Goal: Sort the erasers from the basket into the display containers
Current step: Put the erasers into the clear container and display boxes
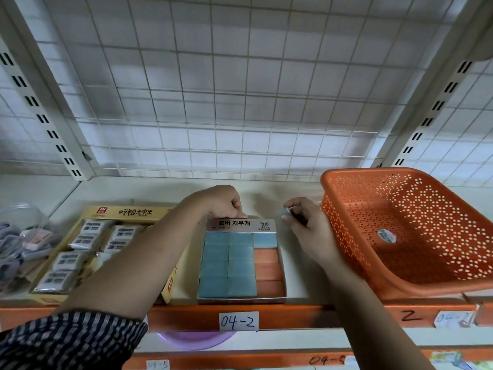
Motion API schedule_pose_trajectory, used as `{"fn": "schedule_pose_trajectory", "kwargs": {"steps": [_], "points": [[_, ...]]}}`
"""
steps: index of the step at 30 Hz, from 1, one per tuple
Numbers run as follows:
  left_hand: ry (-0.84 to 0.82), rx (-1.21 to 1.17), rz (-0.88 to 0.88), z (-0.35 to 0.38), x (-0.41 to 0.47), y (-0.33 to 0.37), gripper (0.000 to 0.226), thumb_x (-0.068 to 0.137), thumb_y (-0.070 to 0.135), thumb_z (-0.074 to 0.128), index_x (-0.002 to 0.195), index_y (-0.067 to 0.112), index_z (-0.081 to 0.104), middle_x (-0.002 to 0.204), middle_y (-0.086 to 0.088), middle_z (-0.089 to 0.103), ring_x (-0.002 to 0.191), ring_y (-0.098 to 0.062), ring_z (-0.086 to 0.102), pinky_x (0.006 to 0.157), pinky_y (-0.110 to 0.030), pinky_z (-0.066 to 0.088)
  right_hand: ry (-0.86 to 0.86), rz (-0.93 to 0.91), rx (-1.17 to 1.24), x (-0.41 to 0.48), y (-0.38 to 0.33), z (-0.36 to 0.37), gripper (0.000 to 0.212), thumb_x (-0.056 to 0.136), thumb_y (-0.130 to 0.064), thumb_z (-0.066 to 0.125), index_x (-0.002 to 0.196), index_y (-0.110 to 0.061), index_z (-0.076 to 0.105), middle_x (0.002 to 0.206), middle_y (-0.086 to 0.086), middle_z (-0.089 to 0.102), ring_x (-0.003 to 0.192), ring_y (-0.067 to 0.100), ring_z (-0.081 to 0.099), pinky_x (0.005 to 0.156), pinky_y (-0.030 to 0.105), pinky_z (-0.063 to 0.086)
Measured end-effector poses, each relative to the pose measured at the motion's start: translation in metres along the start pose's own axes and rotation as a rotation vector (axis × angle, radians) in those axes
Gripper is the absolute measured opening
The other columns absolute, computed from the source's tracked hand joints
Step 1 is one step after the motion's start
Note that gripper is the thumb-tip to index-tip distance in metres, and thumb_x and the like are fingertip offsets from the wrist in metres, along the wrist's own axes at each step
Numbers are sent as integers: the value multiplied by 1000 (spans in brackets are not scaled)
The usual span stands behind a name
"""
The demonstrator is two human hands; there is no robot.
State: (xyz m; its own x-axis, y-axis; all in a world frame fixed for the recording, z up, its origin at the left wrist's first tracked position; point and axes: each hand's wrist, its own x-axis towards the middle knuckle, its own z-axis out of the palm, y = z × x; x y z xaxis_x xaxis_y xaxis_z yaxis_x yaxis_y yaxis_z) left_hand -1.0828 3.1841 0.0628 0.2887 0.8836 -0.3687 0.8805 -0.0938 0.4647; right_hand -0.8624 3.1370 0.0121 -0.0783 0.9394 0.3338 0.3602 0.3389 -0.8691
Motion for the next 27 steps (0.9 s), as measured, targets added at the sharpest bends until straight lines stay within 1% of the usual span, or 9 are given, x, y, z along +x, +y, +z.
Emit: {"fn": "schedule_pose_trajectory", "kwargs": {"steps": [3, 5, 7, 11, 14, 17, 20, 23, 27], "points": [[25, 22, 31, 0, -1, 1, 17, 89, 28, 69, 96, 12, 69, 84, 1, 62, 81, -15, 55, 65, -22, 40, -20, 78, 199, -2, -12, 1, 28, 87, 8, 61, 101, -17, 61, 89, 16, 67, 84, 14, 62, 78, 24, 48], [53, 3, 39, -2, -4, 2, 20, 89, 28, 68, 100, 10, 66, 86, 0, 60, 80, -15, 53, 61, -21, 38, -78, 99, 286, -4, -21, 0, 31, 87, 9, 61, 110, -13, 60, 89, 18, 67, 81, 14, 63, 77, 27, 48], [97, -14, 35, -6, -10, 2, 24, 92, 28, 65, 108, 10, 64, 94, -2, 60, 83, -16, 53, 62, -23, 39, -151, 96, 361, -6, -29, -2, 40, 86, 11, 63, 118, -12, 58, 84, 17, 64, 76, 13, 61, 73, 24, 48], [238, 35, 88, -15, -24, 3, 23, 96, 30, 58, 111, 15, 68, 100, 4, 58, 95, -13, 51, 76, -24, 35, -262, 88, 427, -14, -38, -3, 50, 82, 10, 67, 124, -14, 58, 86, 24, 57, 80, 24, 55, 77, 31, 46], [322, -72, 140, -14, -38, 4, 18, 95, 29, 59, 102, 17, 71, 96, 7, 64, 85, -4, 55, 68, -17, 38, -278, 93, 469, -21, -48, -1, 45, 80, 11, 69, 117, -14, 64, 92, 11, 62, 82, 20, 60, 78, 28, 54], [420, -129, 177, -4, -52, 7, 13, 94, 29, 60, 96, 21, 70, 87, 16, 62, 74, 7, 52, 60, -7, 34, -278, 115, 532, -26, -56, -1, 38, 78, 14, 67, 108, -10, 66, 91, 11, 62, 79, 24, 62, 71, 24, 55], [498, -196, 197, 12, -63, 9, 14, 95, 30, 59, 94, 23, 70, 84, 18, 61, 71, 8, 53, 61, -14, 36, -298, 120, 568, -31, -58, -3, 39, 73, 5, 70, 110, -7, 64, 94, 16, 60, 84, 26, 65, 73, 29, 58], [541, -249, 203, 26, -71, 8, 14, 95, 32, 59, 93, 24, 70, 85, 16, 64, 75, 5, 55, 63, -19, 39, -288, 123, 556, -35, -60, -4, 38, 73, 5, 70, 109, -4, 62, 94, 24, 59, 78, 27, 67, 73, 30, 58], [587, -276, 212, 37, -76, 7, 13, 94, 32, 60, 92, 24, 70, 86, 15, 66, 75, 2, 56, 68, -22, 42, -245, 77, 457, -39, -60, -7, 24, 72, -3, 73, 94, -5, 64, 77, 7, 66, 72, 13, 65, 66, 22, 53]]}}
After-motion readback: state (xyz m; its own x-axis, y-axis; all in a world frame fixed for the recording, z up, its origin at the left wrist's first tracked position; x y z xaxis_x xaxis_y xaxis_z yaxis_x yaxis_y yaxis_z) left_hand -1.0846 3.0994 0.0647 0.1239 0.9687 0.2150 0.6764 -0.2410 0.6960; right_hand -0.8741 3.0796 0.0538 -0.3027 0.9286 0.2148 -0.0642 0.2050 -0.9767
